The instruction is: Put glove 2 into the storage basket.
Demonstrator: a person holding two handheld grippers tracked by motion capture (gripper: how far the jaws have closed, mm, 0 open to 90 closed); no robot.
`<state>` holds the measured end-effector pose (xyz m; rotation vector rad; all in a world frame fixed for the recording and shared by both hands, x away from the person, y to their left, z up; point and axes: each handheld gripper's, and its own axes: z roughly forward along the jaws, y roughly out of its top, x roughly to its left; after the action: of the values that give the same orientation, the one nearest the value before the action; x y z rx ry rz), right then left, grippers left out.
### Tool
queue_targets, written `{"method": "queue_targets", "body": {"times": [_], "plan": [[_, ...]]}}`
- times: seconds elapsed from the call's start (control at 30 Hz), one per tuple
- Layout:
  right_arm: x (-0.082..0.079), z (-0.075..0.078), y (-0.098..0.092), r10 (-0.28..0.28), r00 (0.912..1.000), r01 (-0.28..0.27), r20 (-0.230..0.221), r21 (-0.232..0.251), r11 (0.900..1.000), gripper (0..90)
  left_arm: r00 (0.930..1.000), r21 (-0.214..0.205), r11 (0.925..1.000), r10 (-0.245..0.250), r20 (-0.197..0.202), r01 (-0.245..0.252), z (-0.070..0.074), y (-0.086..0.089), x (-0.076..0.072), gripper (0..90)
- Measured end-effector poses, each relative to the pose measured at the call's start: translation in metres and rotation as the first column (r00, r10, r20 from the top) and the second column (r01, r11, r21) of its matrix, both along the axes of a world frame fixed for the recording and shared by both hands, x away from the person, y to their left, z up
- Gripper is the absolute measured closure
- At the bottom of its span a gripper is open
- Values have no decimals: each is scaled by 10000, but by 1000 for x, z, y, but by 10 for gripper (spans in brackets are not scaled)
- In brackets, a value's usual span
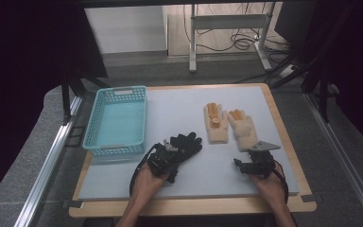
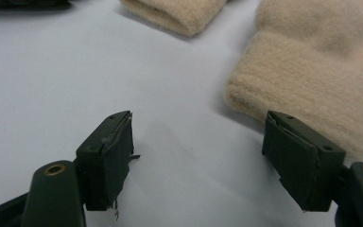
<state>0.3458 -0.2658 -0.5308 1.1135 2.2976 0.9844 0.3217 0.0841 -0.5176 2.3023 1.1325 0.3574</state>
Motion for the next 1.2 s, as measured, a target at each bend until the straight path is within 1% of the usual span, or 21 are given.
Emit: {"method": "queue_targets", "body": {"times": [0.1,0.2,0.23,0.27,0.3,0.37,0.43,0.47,0.5,0.57,0.67,0.7,0.73,0.77,0.9,1.0,1.03,1.2], "plan": [[0,0,0,3,10000,-3,-4,3,10000,249,10000,-39,10000,-8,72,8,2,1,1,629],[0,0,0,-2,10000,2,-12,12,10000,249,9999,-98,9999,-24,166,25,10,2,4,631],[0,0,0,2,10000,-2,-11,10,10000,248,9999,-98,9999,-24,166,25,10,2,4,630],[0,0,0,2,10000,-2,-11,10,10000,248,9998,-175,9998,-20,211,24,13,2,5,628],[0,0,0,2,10000,-2,-12,14,10000,248,9994,-180,9998,-3,341,9,20,1,6,626],[0,0,0,4,10000,-4,-15,18,10000,247,9987,-172,9998,58,499,-50,27,0,8,621],[0,0,0,10,10000,-10,-14,19,10000,246,9985,-312,9994,136,530,-119,35,1,10,620],[0,0,0,12,10000,-11,-19,18,10000,245,9985,-312,9994,136,530,-119,35,1,10,620],[0,0,0,16,10000,-16,-19,15,10000,245,9982,-290,9995,153,586,-136,41,1,13,620],[0,0,0,19,10000,-19,-19,15,10000,244,9982,-309,9994,170,578,-153,43,2,14,619],[0,0,0,26,10000,-26,-14,20,10000,241,9979,-403,9989,252,603,-228,53,6,20,619],[0,0,0,29,10000,-29,-24,11,10000,240,9975,-428,9987,313,632,-286,58,8,22,618],[0,0,0,29,10000,-29,-25,12,10000,240,9975,-428,9987,313,632,-286,58,8,22,617],[0,0,0,29,10000,-29,-25,12,10000,240,9971,-479,9982,393,658,-362,61,10,24,617],[0,0,0,39,10000,-39,-35,20,10000,239,9953,-476,9979,484,842,-445,76,17,30,614],[0,0,0,43,10000,-43,-32,12,10000,237,9937,-541,9969,621,928,-572,83,22,34,612],[0,0,0,44,10000,-44,-32,12,10000,237,9937,-541,9969,621,928,-572,83,22,34,612],[0,0,0,50,10000,-50,-44,19,10000,235,9909,-637,9943,912,992,-851,95,34,42,611]]}}
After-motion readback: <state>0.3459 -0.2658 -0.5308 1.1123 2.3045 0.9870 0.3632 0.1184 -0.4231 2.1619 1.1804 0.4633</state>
